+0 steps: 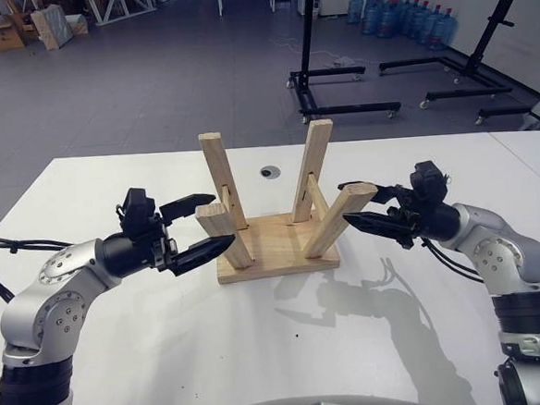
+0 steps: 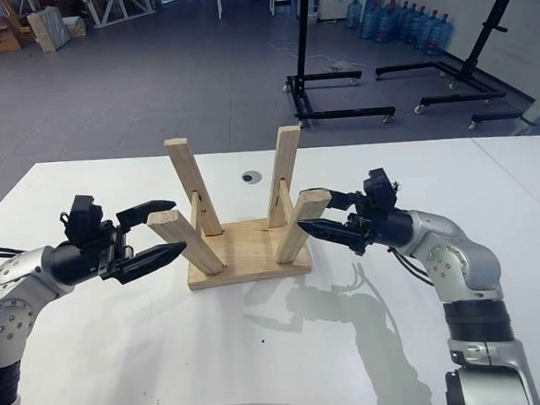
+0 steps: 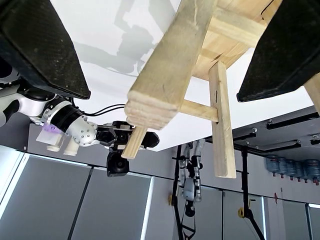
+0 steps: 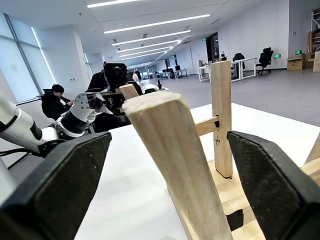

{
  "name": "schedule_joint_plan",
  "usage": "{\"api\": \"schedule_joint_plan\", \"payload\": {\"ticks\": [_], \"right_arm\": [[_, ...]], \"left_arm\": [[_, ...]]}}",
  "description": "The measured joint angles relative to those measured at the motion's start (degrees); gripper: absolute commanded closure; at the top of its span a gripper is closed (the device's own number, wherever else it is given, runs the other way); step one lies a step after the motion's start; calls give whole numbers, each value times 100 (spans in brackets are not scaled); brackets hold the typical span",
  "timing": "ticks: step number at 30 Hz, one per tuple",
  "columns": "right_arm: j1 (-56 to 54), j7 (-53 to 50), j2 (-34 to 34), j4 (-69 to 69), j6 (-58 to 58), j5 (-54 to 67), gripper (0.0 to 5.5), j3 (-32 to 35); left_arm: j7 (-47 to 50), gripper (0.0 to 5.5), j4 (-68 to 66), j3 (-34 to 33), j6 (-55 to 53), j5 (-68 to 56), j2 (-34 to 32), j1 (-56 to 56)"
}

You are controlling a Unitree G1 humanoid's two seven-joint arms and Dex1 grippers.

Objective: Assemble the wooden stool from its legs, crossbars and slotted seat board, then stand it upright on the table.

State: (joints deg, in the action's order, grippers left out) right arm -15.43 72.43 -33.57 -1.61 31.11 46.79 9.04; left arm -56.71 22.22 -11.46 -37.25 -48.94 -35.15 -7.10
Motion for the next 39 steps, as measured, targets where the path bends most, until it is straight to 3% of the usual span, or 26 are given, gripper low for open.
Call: {"api": "schedule_joint_plan", "payload": {"ticks": [13,20,27,33,39], "right_arm": [[1,18,67,322,-506,-574,368,-245],[-180,-259,63,248,-79,-456,372,-178],[-1138,-1734,89,62,2028,843,401,296],[-2358,-3398,502,1044,3552,1175,404,506],[-2546,-3815,918,2459,3562,909,402,499]], "left_arm": [[-139,246,-464,470,261,382,39,-24],[150,345,-691,365,-762,-260,-22,-430],[1290,418,-1199,-73,-2069,-1445,123,-1626],[2534,421,-2508,-238,-2727,-1645,618,-2568],[2820,421,-3935,-247,-2745,-1350,1104,-2883]]}}
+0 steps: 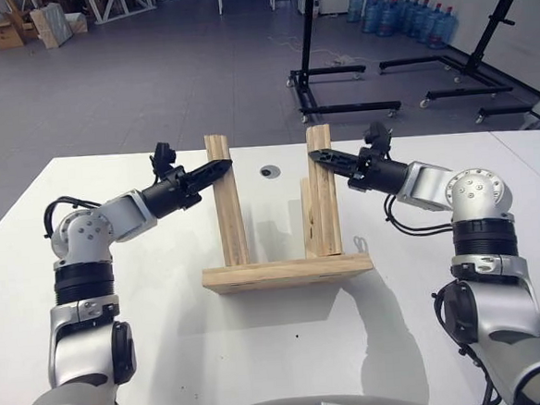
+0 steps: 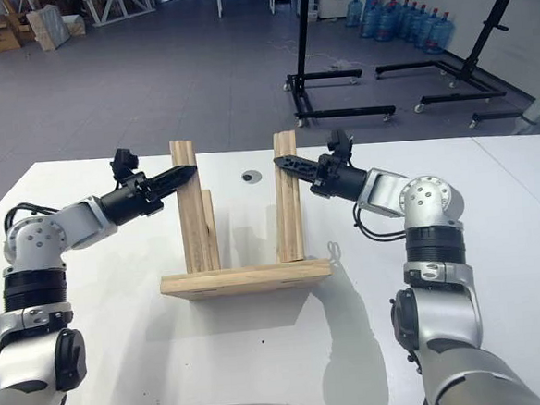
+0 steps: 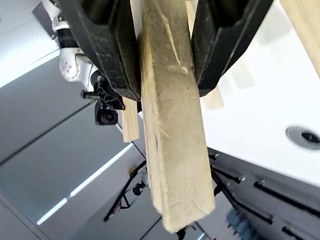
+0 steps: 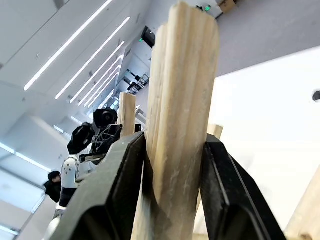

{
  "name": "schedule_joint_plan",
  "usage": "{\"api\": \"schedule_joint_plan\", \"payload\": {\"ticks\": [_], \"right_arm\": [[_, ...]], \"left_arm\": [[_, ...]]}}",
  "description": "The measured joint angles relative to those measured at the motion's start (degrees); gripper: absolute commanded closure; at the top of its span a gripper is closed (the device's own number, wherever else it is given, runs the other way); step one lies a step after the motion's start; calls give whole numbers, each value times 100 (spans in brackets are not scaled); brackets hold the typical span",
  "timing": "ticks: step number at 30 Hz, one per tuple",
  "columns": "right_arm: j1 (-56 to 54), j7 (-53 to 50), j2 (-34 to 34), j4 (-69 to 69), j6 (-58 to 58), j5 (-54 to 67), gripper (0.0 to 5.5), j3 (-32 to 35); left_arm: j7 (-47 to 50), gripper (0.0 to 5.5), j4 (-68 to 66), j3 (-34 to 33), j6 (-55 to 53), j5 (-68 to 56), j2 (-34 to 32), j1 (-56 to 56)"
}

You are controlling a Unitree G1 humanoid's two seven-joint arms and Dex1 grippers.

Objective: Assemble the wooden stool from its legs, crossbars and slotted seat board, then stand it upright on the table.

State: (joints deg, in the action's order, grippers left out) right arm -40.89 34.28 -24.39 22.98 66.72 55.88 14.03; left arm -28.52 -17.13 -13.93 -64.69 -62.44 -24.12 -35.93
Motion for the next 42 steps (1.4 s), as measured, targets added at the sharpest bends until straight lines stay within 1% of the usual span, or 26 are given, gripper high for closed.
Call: {"api": "schedule_joint_plan", "payload": {"ticks": [6,8,10,13,14,18,21,24,26,28,30,32,33,35,37,38,39,40,42], "right_arm": [[31,58,192,808,-573,-43,400,-22],[52,57,195,798,-630,-82,341,-25],[134,54,173,601,-586,-257,304,-125],[170,13,178,559,-266,-210,241,9],[159,-40,188,560,-125,-160,230,140],[40,-356,224,725,111,-60,157,639],[-364,-595,220,998,187,119,90,1127],[-727,-813,216,1462,31,151,39,1510],[-938,-892,170,1818,-260,-2,12,1580],[-1109,-985,-14,2231,-642,-337,10,1557],[-1146,-1012,-295,2652,-1096,-804,10,1451],[-976,-644,-758,2850,-1605,-1493,10,1018],[-781,-297,-960,2719,-1862,-1842,10,674],[-175,447,-1316,2155,-2231,-2330,10,71],[571,1273,-1624,1457,-2445,-2500,10,-312],[1193,1970,-1902,818,-2678,-2572,10,-552],[1564,2358,-2076,479,-2869,-2612,10,-627],[2160,2951,-2417,-68,-3181,-2706,10,-741],[3111,3903,-2972,-935,-3598,-2708,10,-722]], "left_arm": [[-75,421,-929,-12,246,231,249,-243],[-156,366,-1086,20,367,335,293,-277],[-200,335,-1085,153,486,679,306,-314],[-233,282,-1089,52,478,715,349,-312],[-242,271,-1116,-34,466,709,373,-313],[-155,212,-1283,-559,491,656,452,-439],[-85,154,-1363,-974,562,496,483,-686],[-14,110,-1578,-1349,868,442,513,-946],[85,86,-1807,-1398,1278,662,515,-1100],[198,67,-2006,-1452,1623,854,515,-1109],[163,43,-2023,-1476,1879,1075,365,-1045],[-230,12,-1540,-1371,2034,1400,-145,-522],[-506,12,-1156,-1246,2098,1571,-399,-135],[-1133,12,-347,-1048,2136,1746,-885,715],[-1894,12,540,-1019,1983,1595,-1290,1682],[-2514,12,1264,-1040,1805,1460,-1588,2490],[-2884,12,1622,-1054,1756,1381,-1758,2966],[-3444,12,2177,-1086,1696,1346,-2038,3723],[-4123,12,2946,-1258,1805,1351,-2313,4774]]}}
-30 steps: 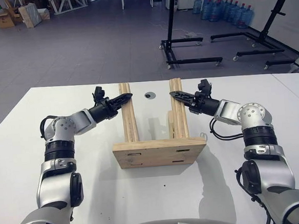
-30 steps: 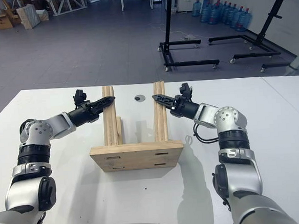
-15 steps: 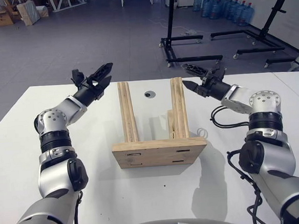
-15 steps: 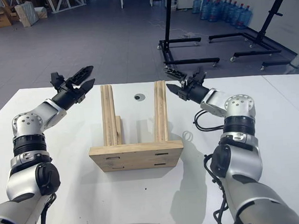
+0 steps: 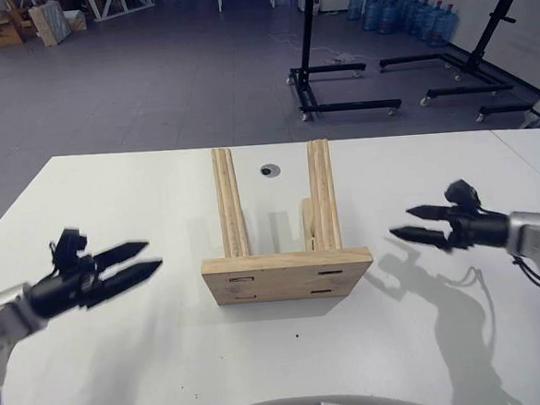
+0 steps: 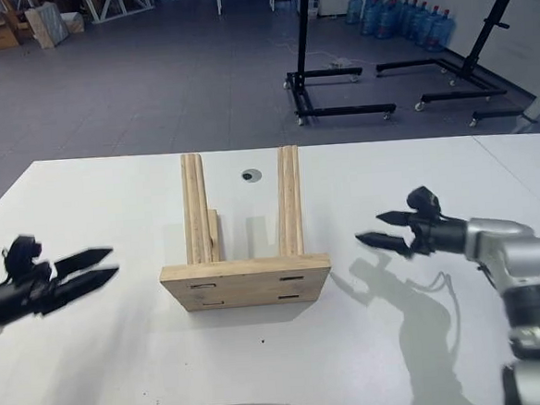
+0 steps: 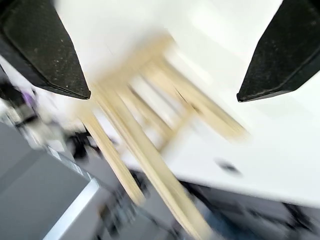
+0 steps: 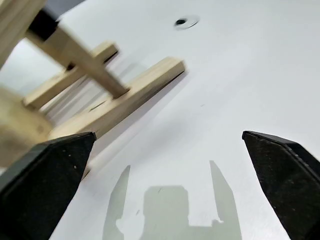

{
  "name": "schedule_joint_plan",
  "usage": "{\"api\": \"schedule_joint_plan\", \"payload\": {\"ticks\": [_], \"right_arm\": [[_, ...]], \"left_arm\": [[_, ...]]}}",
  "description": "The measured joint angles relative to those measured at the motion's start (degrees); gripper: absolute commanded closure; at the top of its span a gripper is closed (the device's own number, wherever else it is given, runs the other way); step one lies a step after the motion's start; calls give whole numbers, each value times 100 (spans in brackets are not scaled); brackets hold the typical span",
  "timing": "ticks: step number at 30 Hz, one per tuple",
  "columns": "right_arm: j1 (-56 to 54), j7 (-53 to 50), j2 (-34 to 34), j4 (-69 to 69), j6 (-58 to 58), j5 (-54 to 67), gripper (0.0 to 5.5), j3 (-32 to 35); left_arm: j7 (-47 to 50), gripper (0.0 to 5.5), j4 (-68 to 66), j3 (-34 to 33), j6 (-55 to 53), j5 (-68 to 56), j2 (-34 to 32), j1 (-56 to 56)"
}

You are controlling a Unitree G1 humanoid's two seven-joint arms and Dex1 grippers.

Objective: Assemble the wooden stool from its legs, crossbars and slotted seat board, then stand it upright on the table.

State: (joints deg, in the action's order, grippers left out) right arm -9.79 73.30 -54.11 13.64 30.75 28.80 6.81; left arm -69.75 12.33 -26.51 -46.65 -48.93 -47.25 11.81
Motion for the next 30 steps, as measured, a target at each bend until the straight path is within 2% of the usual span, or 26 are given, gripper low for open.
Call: {"api": "schedule_joint_plan", "payload": {"ticks": [3,7,18,24,30], "right_arm": [[800,609,-272,-657,-221,54,10,72],[1096,550,9,-1055,-300,57,10,-7],[841,-8,1074,-1757,-173,170,10,-666],[753,-116,1366,-1790,-121,161,10,-939],[616,-238,1502,-1776,-119,159,10,-1043]], "left_arm": [[-173,12,621,-54,404,105,18,521],[163,12,740,428,1113,598,434,530],[518,12,149,2117,2102,1679,953,-166],[685,12,-374,2571,2475,2026,1301,-793],[633,12,-428,2749,2675,2037,1413,-862]]}}
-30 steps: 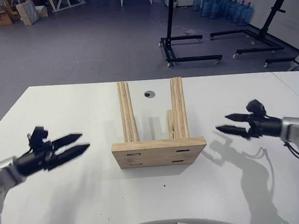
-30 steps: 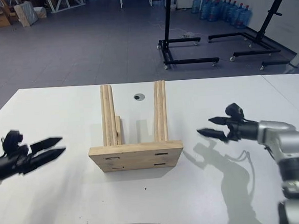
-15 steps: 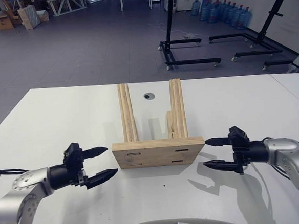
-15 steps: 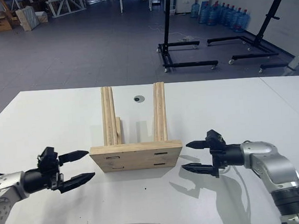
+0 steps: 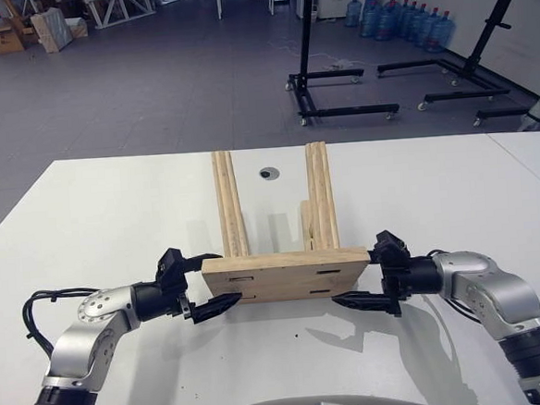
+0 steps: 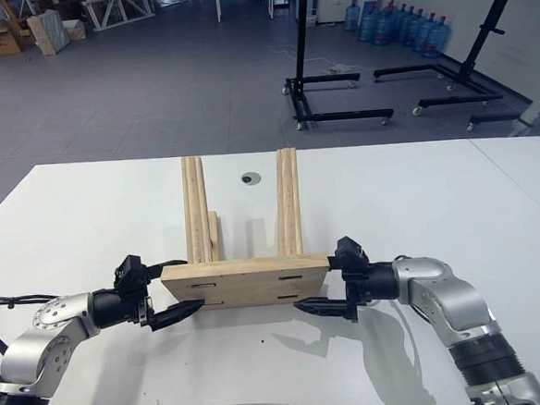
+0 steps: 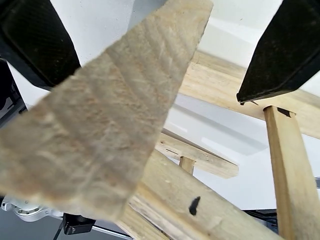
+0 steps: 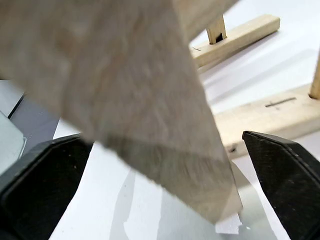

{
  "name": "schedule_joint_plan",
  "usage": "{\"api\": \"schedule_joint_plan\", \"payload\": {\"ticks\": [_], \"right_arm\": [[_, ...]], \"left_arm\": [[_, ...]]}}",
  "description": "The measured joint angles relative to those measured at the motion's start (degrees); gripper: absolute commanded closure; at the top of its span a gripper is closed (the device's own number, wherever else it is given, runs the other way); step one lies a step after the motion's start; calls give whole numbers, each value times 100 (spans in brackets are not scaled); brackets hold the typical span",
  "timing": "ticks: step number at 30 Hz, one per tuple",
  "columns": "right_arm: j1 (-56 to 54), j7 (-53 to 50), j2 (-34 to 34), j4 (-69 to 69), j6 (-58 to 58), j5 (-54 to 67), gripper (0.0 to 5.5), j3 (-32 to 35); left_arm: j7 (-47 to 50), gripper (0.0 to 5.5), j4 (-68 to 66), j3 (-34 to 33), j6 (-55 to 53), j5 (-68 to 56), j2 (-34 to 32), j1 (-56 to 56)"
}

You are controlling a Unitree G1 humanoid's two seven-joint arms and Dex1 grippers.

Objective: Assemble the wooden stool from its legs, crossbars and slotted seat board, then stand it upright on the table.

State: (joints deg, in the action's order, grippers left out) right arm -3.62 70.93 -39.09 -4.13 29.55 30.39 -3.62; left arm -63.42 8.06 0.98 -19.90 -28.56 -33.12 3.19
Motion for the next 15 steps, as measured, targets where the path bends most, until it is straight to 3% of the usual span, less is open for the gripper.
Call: {"api": "schedule_joint_plan", "payload": {"ticks": [4,15], "right_arm": [[-59,-69,98,120,-14,-18,10,-54],[-95,-174,172,376,-106,-167,209,-114]], "left_arm": [[-145,42,-229,157,276,228,-9,4],[-179,222,-455,226,191,119,46,-208]]}}
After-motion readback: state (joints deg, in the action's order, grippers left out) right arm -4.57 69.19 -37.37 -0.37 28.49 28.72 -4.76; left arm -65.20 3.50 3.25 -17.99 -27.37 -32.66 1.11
